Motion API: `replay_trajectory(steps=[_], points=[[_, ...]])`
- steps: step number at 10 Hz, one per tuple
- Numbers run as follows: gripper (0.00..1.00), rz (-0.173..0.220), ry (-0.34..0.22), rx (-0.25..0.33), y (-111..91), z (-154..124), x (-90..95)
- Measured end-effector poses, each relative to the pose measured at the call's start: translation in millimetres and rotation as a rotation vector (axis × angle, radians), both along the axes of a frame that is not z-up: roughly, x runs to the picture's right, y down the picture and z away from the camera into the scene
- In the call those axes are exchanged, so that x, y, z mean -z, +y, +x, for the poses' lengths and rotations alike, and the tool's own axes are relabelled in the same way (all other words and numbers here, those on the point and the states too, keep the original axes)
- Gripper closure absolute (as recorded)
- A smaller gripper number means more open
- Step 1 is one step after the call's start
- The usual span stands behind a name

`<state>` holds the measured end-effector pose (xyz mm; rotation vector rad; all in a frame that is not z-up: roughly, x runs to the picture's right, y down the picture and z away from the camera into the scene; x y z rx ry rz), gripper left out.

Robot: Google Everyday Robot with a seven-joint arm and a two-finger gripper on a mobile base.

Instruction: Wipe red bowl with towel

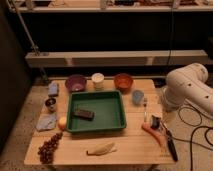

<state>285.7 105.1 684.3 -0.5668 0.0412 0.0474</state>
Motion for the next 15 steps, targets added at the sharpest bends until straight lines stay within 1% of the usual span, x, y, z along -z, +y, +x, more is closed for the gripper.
replay_trajectory(steps=[7,8,9,10,11,12,14,15], points=[[0.35,0.0,-0.001,-0.001,-1,0,0.3],[0.35,-0.004,-0.006,0.01,-1,-1,0.9],[0.35,-0.002,-0.008,0.049,-7,-9,1.5],[0.35,0.006,-0.026,0.099,-17,-25,-0.8],[0.35,0.01,-0.045,0.126,-21,-36,-0.4],[0.35,0.017,-0.1,0.169,-27,-64,1.4],[0.35,0.027,-0.189,0.221,-33,-111,3.4],[0.35,0.033,-0.251,0.252,-35,-142,5.8]])
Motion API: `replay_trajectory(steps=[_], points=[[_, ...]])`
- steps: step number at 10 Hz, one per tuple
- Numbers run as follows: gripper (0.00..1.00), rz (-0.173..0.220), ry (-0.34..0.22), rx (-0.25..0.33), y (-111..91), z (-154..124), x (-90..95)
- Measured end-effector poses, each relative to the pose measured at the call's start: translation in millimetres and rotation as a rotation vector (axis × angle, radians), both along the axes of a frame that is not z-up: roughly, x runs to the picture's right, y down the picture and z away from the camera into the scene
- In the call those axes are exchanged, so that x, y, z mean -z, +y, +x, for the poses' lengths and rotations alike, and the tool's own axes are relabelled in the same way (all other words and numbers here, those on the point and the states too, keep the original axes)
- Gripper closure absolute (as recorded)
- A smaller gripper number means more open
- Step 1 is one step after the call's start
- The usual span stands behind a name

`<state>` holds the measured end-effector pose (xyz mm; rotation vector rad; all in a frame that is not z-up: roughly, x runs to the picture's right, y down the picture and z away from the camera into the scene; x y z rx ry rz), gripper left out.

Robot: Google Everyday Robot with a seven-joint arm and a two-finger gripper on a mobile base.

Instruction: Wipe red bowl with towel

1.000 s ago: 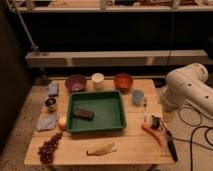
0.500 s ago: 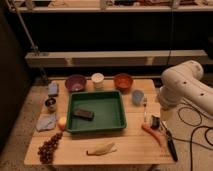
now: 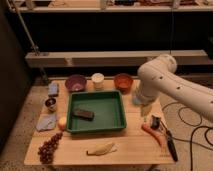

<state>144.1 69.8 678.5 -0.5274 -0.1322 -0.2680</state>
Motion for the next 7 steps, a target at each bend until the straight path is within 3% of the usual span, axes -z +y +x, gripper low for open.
replay_trajectory(steps=[4,7], points=[[0.35,-0.008,-0.22,0.088,-1,-90,15.0],[0.35,-0.009,-0.224,0.088,0,-90,15.6]])
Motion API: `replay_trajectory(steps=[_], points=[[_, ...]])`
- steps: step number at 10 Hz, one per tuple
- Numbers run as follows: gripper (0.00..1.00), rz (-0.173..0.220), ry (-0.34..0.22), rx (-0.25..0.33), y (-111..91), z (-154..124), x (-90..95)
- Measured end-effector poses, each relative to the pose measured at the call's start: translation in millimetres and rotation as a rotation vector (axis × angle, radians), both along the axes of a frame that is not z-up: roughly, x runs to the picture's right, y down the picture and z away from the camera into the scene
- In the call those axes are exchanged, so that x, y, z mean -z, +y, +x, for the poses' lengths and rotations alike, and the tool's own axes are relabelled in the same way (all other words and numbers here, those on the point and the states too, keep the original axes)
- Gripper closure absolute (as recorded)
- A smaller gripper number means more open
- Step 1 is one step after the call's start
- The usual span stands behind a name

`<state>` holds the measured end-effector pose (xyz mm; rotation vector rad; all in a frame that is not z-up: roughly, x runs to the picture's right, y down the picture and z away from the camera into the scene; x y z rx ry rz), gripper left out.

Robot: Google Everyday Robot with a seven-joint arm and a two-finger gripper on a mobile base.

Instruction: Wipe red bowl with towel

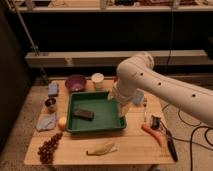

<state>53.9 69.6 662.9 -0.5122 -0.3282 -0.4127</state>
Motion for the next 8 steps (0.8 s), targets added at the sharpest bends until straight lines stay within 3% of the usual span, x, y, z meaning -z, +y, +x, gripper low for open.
replay_trajectory(steps=[2,4,8], points=[[0.35,-0.004,-0.011,0.002,0,-2,-0.5],[0.35,-0.002,-0.086,0.016,-6,-11,0.2],[0.35,0.038,-0.299,0.108,-26,-92,17.6]])
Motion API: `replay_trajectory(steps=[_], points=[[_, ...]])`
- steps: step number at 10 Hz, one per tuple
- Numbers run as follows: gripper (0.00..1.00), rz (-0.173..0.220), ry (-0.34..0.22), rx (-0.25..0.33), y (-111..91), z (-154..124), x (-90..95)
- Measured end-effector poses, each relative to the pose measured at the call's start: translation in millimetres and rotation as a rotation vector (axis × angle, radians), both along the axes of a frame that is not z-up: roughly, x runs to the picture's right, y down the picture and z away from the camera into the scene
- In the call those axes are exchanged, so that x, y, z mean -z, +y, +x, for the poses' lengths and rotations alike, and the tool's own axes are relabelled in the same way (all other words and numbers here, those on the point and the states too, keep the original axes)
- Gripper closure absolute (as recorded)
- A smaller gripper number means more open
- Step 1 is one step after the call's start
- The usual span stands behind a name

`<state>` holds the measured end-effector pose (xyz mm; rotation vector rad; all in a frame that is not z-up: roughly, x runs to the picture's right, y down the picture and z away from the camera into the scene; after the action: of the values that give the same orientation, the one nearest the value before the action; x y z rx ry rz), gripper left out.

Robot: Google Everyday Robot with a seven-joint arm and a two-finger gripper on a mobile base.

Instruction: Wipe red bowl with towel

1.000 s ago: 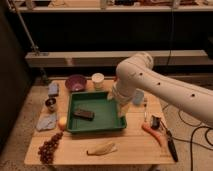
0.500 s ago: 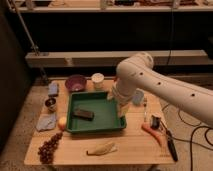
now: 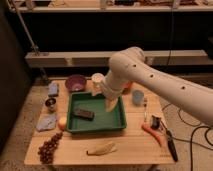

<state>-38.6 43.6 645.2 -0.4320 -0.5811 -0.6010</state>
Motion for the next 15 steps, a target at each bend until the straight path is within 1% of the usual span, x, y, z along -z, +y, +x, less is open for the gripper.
replay_trajectory(steps=[1,2,3,4,5,6,7,8,12,14,15], points=[[0.35,0.008,-0.036,0.021,-2,-20,4.0],[0.35,0.02,-0.082,0.047,-3,-47,9.0],[0.35,0.037,-0.135,0.073,-3,-79,13.8],[0.35,0.055,-0.175,0.083,-2,-103,15.8],[0.35,0.081,-0.213,0.089,0,-127,15.2],[0.35,0.099,-0.246,0.097,5,-151,12.6],[0.35,0.105,-0.277,0.112,10,-172,9.5],[0.35,0.109,-0.286,0.114,11,-178,8.3],[0.35,0.108,-0.286,0.116,12,-179,8.2],[0.35,0.126,-0.288,0.122,10,-183,3.2],[0.35,0.138,-0.291,0.13,6,-193,-5.7]])
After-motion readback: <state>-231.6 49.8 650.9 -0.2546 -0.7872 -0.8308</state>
